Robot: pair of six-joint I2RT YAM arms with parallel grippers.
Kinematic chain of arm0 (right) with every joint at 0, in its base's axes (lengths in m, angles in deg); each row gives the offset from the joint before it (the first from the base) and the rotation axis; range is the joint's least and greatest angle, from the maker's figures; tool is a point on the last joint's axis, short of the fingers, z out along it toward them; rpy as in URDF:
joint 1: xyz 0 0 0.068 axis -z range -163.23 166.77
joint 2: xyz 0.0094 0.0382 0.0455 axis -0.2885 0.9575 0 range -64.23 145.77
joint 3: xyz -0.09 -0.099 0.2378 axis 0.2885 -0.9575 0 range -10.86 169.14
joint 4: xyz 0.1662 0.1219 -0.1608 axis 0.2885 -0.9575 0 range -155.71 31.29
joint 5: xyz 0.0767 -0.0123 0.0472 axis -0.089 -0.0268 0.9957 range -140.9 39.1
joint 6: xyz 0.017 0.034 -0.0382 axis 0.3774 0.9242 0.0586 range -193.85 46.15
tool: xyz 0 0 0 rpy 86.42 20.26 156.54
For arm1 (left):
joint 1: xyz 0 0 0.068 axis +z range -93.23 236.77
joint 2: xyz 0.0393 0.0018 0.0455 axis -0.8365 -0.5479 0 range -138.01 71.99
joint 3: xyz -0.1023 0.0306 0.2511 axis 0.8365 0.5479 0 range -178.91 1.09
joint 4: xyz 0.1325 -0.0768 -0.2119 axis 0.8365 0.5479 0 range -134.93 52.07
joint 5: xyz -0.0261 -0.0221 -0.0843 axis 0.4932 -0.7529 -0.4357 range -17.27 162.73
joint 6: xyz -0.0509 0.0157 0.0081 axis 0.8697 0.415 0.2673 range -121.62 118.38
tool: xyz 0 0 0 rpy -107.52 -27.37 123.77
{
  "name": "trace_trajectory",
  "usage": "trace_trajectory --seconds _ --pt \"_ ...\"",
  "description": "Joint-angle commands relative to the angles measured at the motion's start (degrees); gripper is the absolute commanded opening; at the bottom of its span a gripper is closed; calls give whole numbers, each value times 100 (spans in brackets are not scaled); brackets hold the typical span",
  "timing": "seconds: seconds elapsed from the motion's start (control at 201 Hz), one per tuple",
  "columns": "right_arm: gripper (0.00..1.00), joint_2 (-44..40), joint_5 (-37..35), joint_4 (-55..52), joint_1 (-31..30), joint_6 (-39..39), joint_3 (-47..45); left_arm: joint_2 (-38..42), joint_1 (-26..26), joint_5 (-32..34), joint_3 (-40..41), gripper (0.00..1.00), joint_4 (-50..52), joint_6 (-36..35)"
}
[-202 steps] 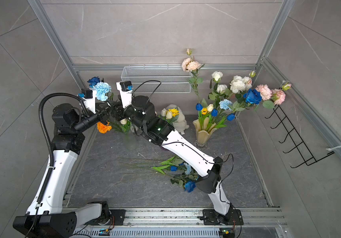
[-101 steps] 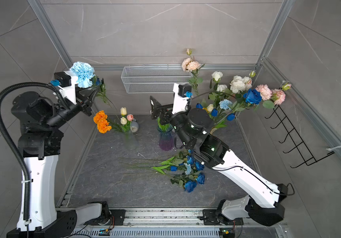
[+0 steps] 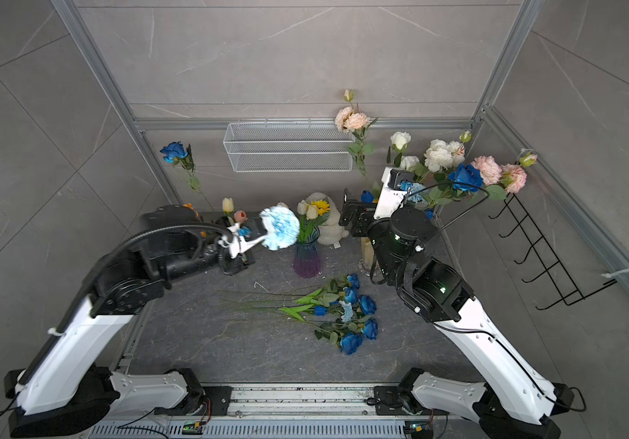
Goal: Pick out blue flowers from the vase
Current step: Place the flower at the center of the board.
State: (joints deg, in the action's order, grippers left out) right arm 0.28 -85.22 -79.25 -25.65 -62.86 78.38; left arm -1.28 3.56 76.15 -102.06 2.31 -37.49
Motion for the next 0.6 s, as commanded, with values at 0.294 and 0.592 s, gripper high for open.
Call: trace_trajectory --seconds 0.294,0.592 --pt "100 -518 -170 -820 310 244 -145 -652 -595 547 1813 0 585 324" --pt "100 -312 274 -934 484 442 -134 -1440 -564 653 2980 0 -573 215"
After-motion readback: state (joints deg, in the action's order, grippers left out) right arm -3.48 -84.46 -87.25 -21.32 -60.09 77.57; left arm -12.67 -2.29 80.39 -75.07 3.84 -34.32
